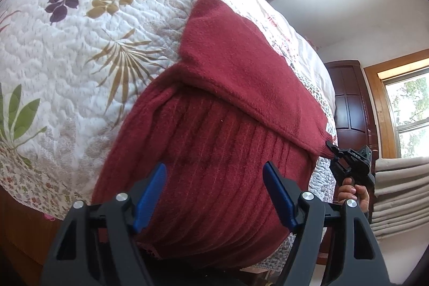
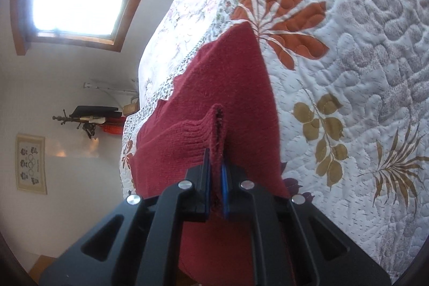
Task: Fold small clothes
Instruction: 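Grasp the sweater hem with the right tool and lift it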
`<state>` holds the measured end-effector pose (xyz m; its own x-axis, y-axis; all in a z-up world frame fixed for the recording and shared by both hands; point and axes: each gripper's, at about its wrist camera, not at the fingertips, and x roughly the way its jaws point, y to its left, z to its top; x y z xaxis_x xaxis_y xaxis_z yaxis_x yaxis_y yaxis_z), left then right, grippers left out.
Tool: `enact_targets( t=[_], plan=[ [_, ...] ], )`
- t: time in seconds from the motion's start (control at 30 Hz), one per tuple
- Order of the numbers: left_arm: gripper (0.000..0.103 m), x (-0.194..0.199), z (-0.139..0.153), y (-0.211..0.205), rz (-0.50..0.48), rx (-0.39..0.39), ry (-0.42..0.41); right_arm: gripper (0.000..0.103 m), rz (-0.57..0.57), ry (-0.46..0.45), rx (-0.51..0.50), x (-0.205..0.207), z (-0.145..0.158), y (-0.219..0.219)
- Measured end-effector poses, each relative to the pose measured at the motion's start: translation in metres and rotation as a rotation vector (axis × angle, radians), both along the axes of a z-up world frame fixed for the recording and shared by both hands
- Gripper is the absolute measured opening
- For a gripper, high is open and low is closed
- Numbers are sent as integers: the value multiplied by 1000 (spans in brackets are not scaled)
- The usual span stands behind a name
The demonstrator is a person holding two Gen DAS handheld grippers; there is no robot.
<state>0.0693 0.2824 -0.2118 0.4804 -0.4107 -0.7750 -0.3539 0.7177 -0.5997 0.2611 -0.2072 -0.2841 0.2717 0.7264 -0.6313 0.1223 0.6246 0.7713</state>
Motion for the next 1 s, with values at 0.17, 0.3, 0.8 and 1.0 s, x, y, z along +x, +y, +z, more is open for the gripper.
enact_targets(
  t=[0.17,0.3,0.8,1.0],
  plan=[
    [75,-2,-6,0,-3,-1,13,17,5,44,-7,1,-16,-4],
    [76,-4,-4,-1,-5,1,5,18,-17,57,69,-6,-17,-16],
    [86,-51,-11,14,97,72,47,13,32,37,-28,-13,-19,-16],
    [92,-94,-36,37,17,134,122,34,90,-51,-52,-88,8,-44]
  ],
)
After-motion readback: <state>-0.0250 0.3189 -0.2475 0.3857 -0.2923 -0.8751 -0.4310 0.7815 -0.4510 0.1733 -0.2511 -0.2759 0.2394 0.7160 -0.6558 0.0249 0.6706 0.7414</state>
